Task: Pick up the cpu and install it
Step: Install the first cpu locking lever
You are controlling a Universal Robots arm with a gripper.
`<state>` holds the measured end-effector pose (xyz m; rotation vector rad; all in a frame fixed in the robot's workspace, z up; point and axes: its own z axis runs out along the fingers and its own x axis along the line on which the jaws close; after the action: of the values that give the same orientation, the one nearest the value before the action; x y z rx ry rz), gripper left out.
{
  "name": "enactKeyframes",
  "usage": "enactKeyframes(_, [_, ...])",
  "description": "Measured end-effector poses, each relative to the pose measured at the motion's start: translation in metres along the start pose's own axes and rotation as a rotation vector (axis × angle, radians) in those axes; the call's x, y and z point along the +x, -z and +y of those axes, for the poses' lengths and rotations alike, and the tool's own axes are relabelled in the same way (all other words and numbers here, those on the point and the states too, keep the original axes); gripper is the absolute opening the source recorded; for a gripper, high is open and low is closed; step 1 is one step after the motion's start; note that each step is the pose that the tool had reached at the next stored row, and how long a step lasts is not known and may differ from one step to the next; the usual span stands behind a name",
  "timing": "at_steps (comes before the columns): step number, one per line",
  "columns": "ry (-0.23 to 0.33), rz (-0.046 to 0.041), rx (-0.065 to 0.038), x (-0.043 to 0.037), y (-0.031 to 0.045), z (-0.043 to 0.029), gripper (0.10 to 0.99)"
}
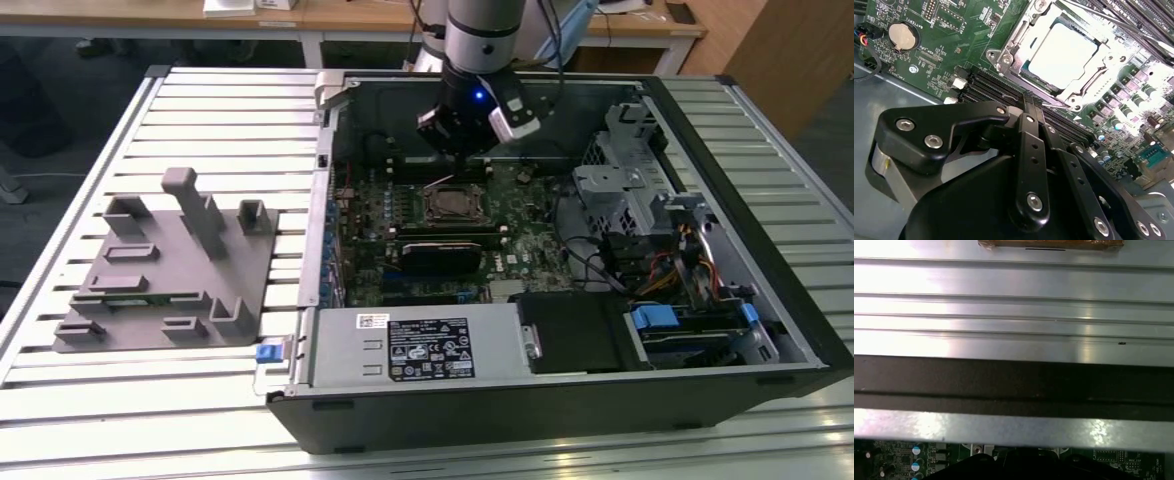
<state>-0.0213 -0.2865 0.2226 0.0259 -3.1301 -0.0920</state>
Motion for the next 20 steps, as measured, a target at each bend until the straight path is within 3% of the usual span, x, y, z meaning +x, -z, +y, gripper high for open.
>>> enactKeyframes(20, [0.0,-0.0009,0.0,-0.0041,-0.0073,-0.0005,0.106])
